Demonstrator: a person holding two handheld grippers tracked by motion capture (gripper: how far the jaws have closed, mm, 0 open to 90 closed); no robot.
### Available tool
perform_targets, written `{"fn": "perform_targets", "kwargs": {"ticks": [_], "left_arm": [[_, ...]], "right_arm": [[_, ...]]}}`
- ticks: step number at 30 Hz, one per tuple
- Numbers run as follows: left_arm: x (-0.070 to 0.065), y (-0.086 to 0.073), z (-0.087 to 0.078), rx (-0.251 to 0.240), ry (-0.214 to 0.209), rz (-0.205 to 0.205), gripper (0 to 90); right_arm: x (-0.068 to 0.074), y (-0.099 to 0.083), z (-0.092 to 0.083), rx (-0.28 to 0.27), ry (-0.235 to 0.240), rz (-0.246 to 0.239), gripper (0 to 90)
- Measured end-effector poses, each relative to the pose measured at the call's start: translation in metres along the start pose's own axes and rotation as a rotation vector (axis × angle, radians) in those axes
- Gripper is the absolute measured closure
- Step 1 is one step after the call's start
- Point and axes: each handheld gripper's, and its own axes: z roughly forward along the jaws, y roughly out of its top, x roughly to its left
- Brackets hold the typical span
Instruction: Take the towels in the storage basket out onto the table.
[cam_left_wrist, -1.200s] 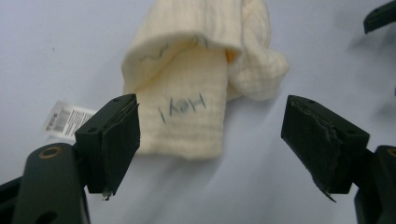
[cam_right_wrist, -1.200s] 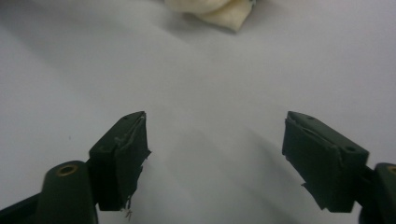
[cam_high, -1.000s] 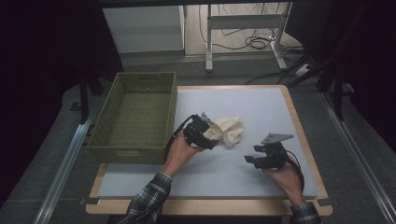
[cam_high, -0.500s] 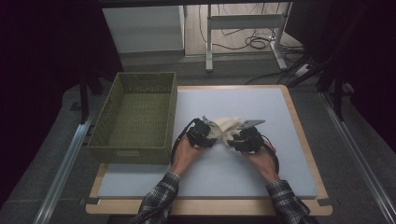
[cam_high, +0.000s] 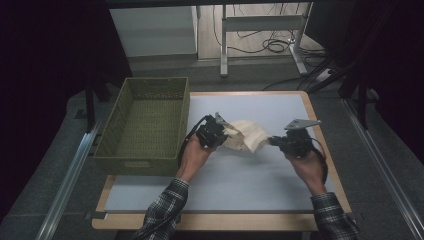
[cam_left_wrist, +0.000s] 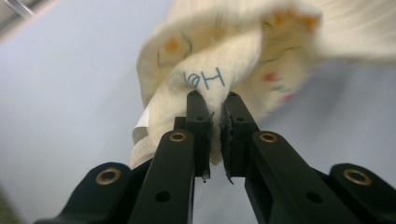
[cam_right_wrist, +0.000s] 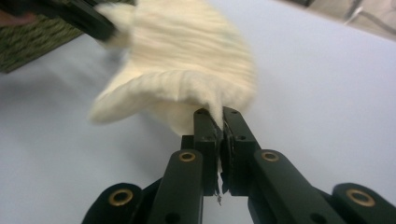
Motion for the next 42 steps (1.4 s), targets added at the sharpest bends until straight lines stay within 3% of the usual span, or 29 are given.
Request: {"fn": "perform_targets", "kwargs": {"ticks": [3, 5, 6, 8, 10, 12, 22, 26, 29, 31, 34, 35, 38, 42], "left_arm": [[0.010, 0.014, -0.010, -0.006, 0.016, -0.015, 82.5], [0.017, 0.022, 0.003, 0.043, 0.036, -0.043, 75.5], [0.019, 0.024, 0.014, 0.078, 0.076, -0.053, 65.1], [0.021, 0.022, 0.031, 0.138, 0.122, -0.049, 57.3], [0.020, 0.015, 0.038, 0.124, 0.089, -0.069, 51.2], [0.017, 0.009, 0.041, 0.125, 0.074, -0.058, 49.8], [0.014, -0.008, 0.041, 0.090, 0.044, -0.091, 40.1], [0.015, -0.012, 0.041, 0.082, 0.045, -0.098, 37.8], [0.017, -0.015, 0.041, 0.072, 0.039, -0.117, 37.0], [0.018, -0.017, 0.042, 0.072, 0.034, -0.126, 36.4], [0.017, -0.018, 0.042, 0.060, 0.029, -0.131, 36.3], [0.017, -0.018, 0.041, 0.060, 0.028, -0.130, 36.3], [0.016, -0.019, 0.038, 0.048, 0.034, -0.134, 36.3], [0.016, -0.017, 0.030, 0.031, 0.019, -0.148, 38.2]], "right_arm": [[-0.019, 0.009, -0.020, -0.021, -0.042, 0.026, 85.7], [-0.034, 0.016, -0.024, -0.034, -0.071, 0.064, 84.7], [-0.042, 0.018, -0.022, -0.023, -0.087, 0.089, 80.0], [-0.056, 0.020, -0.013, 0.009, -0.130, 0.132, 70.9], [-0.065, 0.016, -0.008, 0.039, -0.151, 0.148, 66.8], [-0.064, 0.010, -0.009, 0.037, -0.136, 0.144, 65.3], [-0.027, -0.029, -0.009, 0.088, 0.039, 0.111, 63.8], [-0.006, -0.044, 0.000, 0.118, 0.144, 0.105, 68.4], [0.008, -0.052, 0.010, 0.136, 0.183, 0.088, 68.9], [0.014, -0.055, 0.021, 0.143, 0.183, 0.077, 67.4], [0.018, -0.055, 0.038, 0.158, 0.143, 0.056, 62.5], [0.021, -0.055, 0.046, 0.176, 0.120, 0.038, 64.4], [0.032, -0.056, 0.051, 0.171, 0.014, -0.070, 86.0], [0.034, -0.058, 0.041, 0.201, 0.035, -0.072, 88.4]]}}
